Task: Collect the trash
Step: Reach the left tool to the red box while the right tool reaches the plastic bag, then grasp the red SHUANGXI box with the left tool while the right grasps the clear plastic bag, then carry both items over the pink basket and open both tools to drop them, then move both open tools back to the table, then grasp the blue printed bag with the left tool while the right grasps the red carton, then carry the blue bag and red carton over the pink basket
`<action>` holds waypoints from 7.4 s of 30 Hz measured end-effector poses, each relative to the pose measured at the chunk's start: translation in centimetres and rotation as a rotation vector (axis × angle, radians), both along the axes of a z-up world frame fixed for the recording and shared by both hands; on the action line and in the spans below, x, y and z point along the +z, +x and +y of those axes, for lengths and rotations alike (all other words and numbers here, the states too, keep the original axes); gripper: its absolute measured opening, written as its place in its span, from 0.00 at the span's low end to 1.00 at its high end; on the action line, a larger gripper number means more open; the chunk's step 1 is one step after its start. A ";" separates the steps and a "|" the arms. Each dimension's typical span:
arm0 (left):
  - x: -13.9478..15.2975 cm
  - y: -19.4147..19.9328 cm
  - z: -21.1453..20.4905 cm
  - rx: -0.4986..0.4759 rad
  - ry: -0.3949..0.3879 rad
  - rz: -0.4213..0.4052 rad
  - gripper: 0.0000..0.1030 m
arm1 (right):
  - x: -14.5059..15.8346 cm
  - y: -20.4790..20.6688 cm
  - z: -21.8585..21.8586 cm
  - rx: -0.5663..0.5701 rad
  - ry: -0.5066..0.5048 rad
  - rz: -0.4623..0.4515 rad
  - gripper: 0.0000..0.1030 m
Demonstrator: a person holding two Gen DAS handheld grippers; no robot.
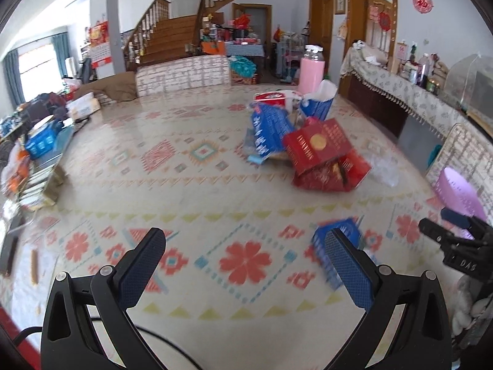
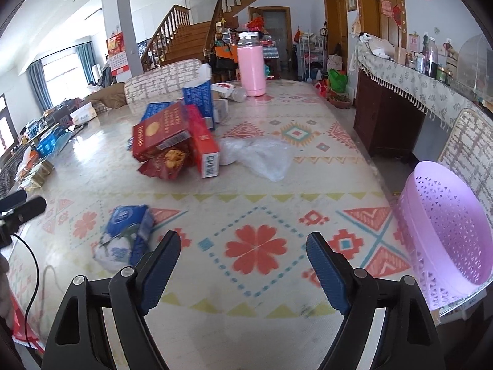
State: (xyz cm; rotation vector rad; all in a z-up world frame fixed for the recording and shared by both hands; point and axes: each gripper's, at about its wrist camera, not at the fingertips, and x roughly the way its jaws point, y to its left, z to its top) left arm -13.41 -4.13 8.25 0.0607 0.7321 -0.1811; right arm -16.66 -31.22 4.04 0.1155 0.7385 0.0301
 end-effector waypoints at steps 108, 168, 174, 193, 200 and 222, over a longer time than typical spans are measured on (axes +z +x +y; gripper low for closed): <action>2.7 4.9 -40.3 -0.783 -0.222 0.223 0.70 | -1.5 -5.5 -31.8 -0.415 0.301 0.021 0.23; -1.3 20.5 -2.8 -0.120 -0.098 0.157 0.77 | -0.2 10.3 -0.7 0.065 0.219 0.119 0.68; -2.9 23.4 -5.2 -0.135 -0.066 0.220 0.77 | -0.8 14.8 -0.2 0.049 0.177 0.140 0.68; -0.9 17.4 -4.9 -0.160 -0.066 0.149 0.19 | -1.7 18.1 1.1 0.006 0.071 0.179 0.42; 1.4 10.7 -2.6 -0.160 -0.104 0.070 0.19 | -0.1 13.6 -0.2 0.004 0.058 0.131 0.42; 2.7 0.3 -0.1 -0.179 -0.147 -0.064 0.19 | 2.1 2.9 -1.3 -0.015 0.201 0.046 0.42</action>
